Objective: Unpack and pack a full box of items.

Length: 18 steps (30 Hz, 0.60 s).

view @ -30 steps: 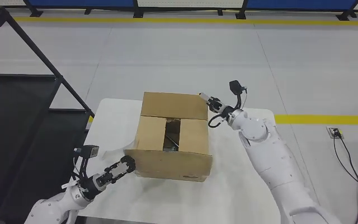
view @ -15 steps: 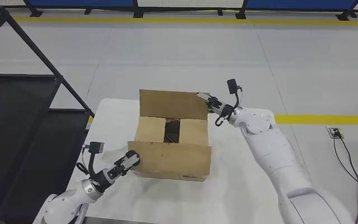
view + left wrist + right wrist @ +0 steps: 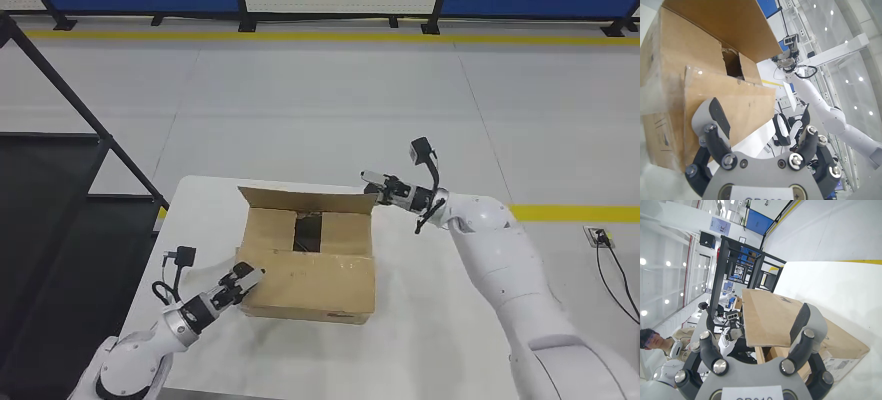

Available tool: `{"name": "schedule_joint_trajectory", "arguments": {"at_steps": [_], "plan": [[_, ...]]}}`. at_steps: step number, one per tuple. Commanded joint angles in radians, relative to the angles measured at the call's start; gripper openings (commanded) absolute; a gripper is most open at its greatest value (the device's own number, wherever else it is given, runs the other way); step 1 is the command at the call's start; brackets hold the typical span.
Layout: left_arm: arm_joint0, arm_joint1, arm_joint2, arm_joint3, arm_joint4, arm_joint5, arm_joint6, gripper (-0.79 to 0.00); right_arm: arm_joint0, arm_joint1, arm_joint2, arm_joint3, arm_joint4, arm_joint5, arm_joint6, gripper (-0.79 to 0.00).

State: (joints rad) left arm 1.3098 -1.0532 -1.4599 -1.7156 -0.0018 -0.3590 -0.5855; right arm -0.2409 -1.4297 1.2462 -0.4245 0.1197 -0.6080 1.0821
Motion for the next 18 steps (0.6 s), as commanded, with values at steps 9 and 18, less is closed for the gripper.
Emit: {"name": "schedule_joint_trajectory", "arguments": {"at_steps": [9, 18], "plan": [[-0.030, -0.005, 0.044, 0.008, 0.083, 0.027, 0.031, 0.000, -0.087, 0.032, -0.014, -0.181, -0.047, 0.106, 0.130, 0.000], [-0.047, -0.009, 0.074, 0.009, 0.138, 0.037, 0.051, 0.000, -0.158, 0.047, -0.059, -0.333, -0.122, 0.367, 0.174, 0.000]]}}
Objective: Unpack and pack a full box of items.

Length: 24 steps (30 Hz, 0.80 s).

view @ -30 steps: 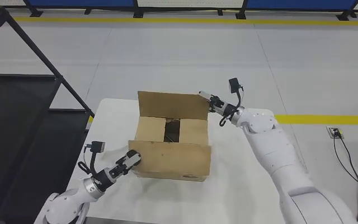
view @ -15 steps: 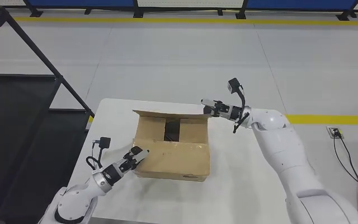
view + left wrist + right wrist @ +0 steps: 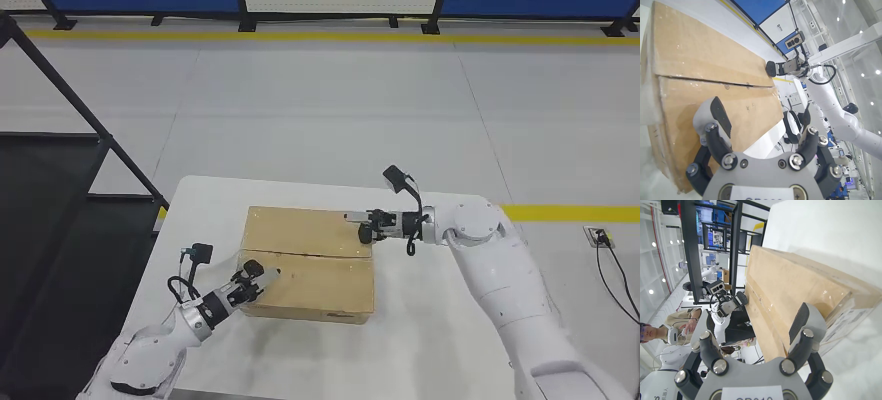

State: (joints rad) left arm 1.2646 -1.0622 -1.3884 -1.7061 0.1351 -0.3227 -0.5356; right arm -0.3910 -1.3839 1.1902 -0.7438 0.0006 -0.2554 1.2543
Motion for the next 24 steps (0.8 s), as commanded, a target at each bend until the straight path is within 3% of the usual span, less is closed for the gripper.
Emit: {"name": "schedule_joint_trajectory", "arguments": {"at_steps": [1, 13, 24], "plan": [[-0.003, -0.001, 0.004, 0.000, 0.002, 0.002, 0.002, 0.000, -0.017, 0.003, -0.005, -0.029, -0.005, 0.023, 0.002, 0.000], [-0.015, -0.005, 0.022, 0.011, 0.011, 0.004, 0.009, 0.000, -0.116, 0.026, 0.023, -0.178, 0.074, 0.079, 0.011, 0.000], [-0.029, -0.010, 0.033, 0.025, 0.004, 0.005, 0.032, 0.000, -0.131, 0.034, -0.006, -0.195, 0.074, 0.132, -0.001, 0.000]]}}
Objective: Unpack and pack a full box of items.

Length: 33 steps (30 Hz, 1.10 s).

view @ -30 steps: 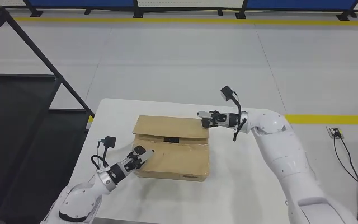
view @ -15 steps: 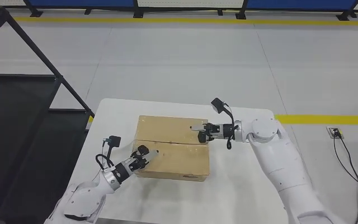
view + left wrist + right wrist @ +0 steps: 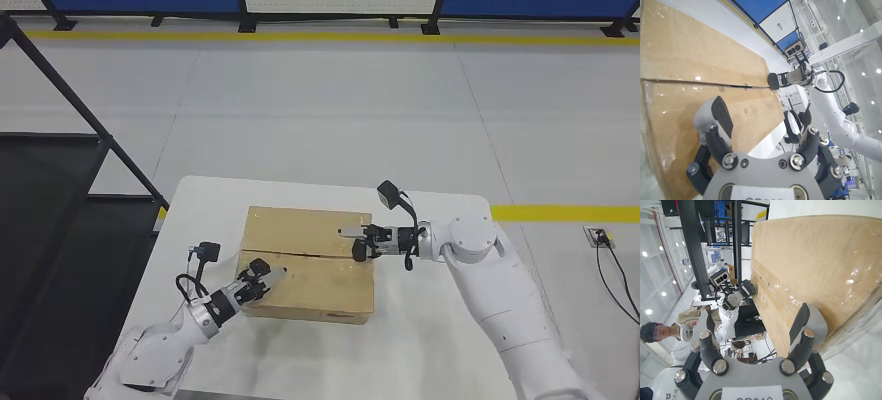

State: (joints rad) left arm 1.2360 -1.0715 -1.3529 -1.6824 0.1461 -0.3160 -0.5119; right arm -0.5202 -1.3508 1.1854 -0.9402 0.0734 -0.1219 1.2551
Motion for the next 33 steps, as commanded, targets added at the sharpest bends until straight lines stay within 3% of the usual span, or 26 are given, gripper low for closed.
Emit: {"name": "schedule_joint_trajectory", "arguments": {"at_steps": [1, 7, 13, 24, 33], "plan": [[0.000, -0.001, -0.008, 0.002, -0.015, -0.003, 0.019, 0.000, -0.003, 0.002, -0.002, 0.002, 0.001, -0.003, -0.003, 0.000], [0.035, 0.000, -0.072, -0.011, -0.063, -0.005, 0.096, 0.000, -0.014, 0.008, -0.008, -0.001, 0.001, -0.023, -0.014, 0.000], [0.129, 0.005, -0.162, -0.041, -0.124, -0.008, 0.154, 0.000, -0.015, 0.010, -0.013, -0.001, 0.001, -0.039, -0.025, 0.000], [0.129, 0.005, -0.162, -0.041, -0.124, -0.008, 0.154, 0.000, -0.015, 0.010, -0.013, -0.001, 0.001, -0.039, -0.025, 0.000], [0.188, -0.018, -0.161, 0.015, -0.282, 0.130, 0.347, 0.000, -0.015, 0.010, -0.013, -0.001, 0.001, -0.039, -0.025, 0.000]]}}
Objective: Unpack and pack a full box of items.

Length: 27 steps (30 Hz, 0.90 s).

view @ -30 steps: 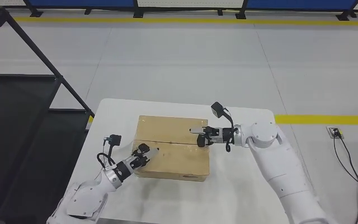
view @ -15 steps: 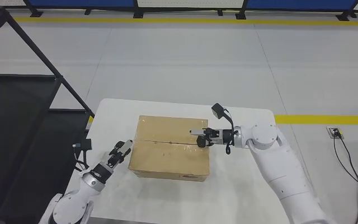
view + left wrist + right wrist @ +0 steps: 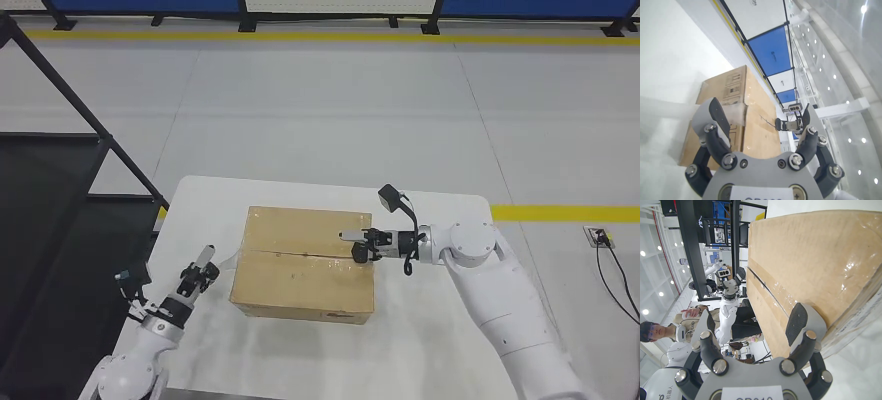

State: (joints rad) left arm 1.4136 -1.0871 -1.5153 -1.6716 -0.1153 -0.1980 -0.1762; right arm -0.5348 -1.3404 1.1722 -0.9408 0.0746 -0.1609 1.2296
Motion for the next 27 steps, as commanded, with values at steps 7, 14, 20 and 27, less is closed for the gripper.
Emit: {"name": "schedule_joint_trajectory", "arguments": {"at_steps": [7, 14, 20, 27], "plan": [[0.065, -0.015, 0.001, 0.035, -0.136, 0.077, 0.054, 0.000, 0.000, 0.000, 0.000, 0.000, 0.000, 0.000, 0.000, 0.000], [-0.034, -0.032, 0.061, 0.170, -0.187, 0.128, 0.045, 0.000, 0.000, 0.000, 0.000, 0.000, 0.000, 0.000, 0.000, 0.000], [-0.150, -0.056, 0.105, 0.312, -0.302, 0.163, 0.065, 0.000, 0.000, 0.000, 0.000, 0.000, 0.000, 0.000, 0.000, 0.000], [-0.242, -0.077, 0.124, 0.436, -0.406, 0.091, 0.036, 0.000, 0.000, 0.000, 0.000, 0.000, 0.000, 0.000, 0.000, 0.000]]}}
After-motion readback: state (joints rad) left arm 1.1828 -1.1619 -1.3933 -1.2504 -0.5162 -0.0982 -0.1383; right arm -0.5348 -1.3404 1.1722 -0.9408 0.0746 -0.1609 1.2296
